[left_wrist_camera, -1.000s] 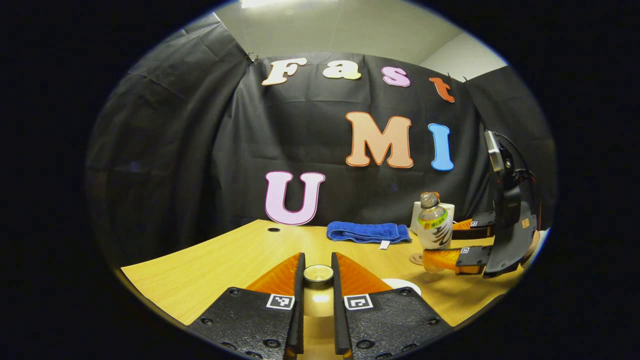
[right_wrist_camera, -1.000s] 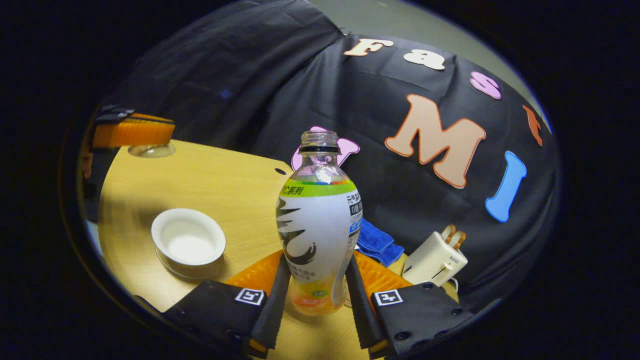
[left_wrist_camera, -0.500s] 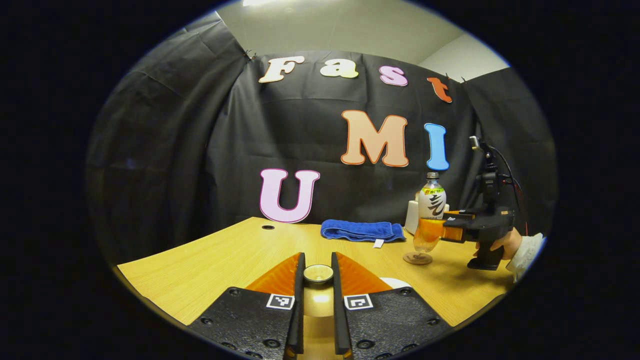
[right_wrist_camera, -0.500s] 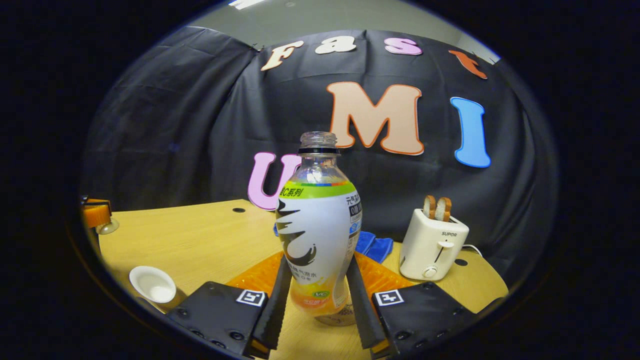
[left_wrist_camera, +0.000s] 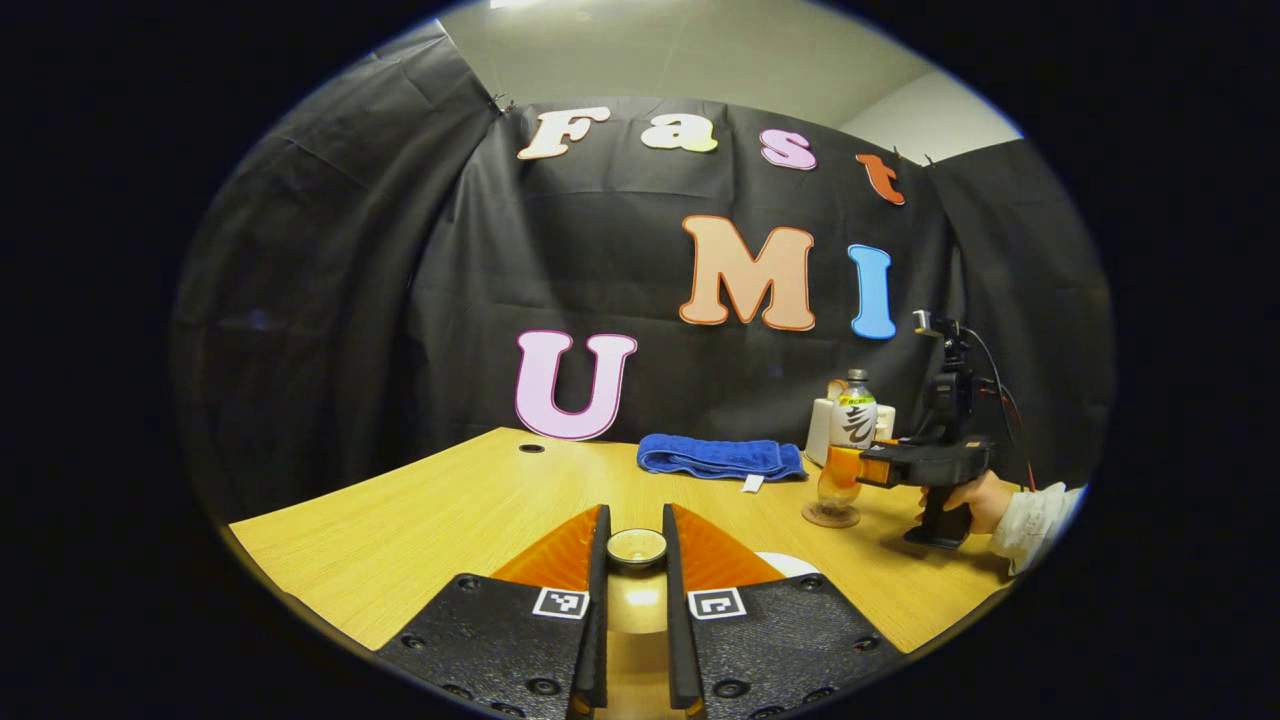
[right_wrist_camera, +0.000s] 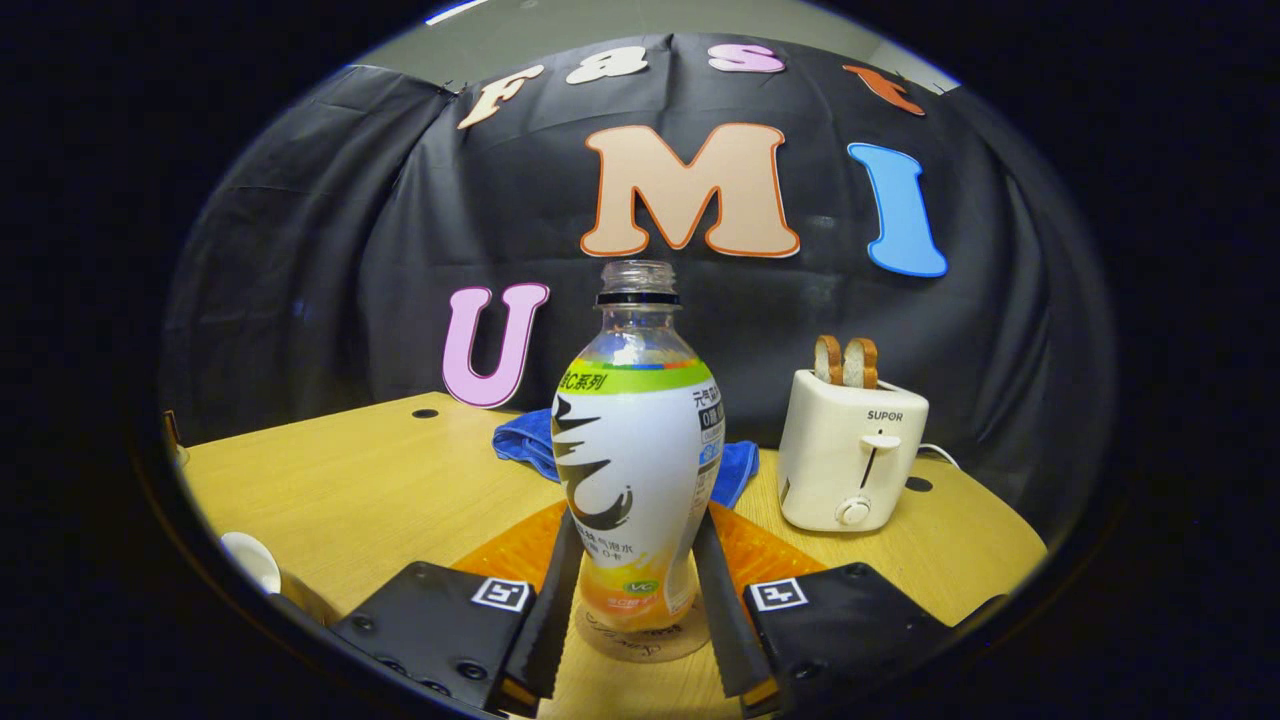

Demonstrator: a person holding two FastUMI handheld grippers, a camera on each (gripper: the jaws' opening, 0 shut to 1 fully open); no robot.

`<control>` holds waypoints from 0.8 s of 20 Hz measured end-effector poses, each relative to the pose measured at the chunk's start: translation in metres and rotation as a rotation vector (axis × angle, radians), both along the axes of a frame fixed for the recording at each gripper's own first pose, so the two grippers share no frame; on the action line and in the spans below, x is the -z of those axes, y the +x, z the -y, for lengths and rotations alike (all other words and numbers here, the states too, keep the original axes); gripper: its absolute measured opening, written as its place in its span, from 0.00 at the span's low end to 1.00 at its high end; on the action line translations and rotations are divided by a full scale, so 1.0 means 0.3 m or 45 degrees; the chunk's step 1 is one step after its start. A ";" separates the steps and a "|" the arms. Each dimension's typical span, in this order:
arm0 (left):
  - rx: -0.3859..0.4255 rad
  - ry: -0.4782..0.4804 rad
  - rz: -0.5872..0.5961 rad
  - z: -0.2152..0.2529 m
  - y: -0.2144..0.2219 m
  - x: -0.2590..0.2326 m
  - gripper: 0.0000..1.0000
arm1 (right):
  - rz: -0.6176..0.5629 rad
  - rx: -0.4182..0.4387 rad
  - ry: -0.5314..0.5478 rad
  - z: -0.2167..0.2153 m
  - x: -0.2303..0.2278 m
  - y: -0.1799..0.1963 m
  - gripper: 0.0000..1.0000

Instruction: Open the teacup lid with one hand, grasp the water bottle and pour water into the teacup with the other hand; after pouring, place the water bottle on the coaster and then close the teacup lid.

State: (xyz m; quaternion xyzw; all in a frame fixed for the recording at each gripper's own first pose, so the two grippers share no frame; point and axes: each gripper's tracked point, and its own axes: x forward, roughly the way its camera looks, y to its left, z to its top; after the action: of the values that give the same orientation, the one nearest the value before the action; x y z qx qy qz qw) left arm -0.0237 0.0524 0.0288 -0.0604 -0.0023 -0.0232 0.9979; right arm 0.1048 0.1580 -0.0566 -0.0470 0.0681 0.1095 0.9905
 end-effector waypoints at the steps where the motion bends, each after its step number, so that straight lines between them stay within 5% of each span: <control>1: 0.002 -0.001 0.000 0.002 -0.001 0.002 0.21 | -0.005 0.004 0.002 0.006 0.009 0.003 0.65; 16: 0.071 -0.008 0.001 0.075 0.012 -0.014 0.21 | -0.030 0.028 0.015 0.032 0.065 -0.019 0.76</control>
State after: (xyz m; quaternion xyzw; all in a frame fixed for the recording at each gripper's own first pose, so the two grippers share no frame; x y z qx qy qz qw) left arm -0.0200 0.0299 0.0329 -0.0635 -0.0013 -0.0510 0.9967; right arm 0.0990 0.1483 -0.0761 -0.0390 0.0797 0.0997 0.9911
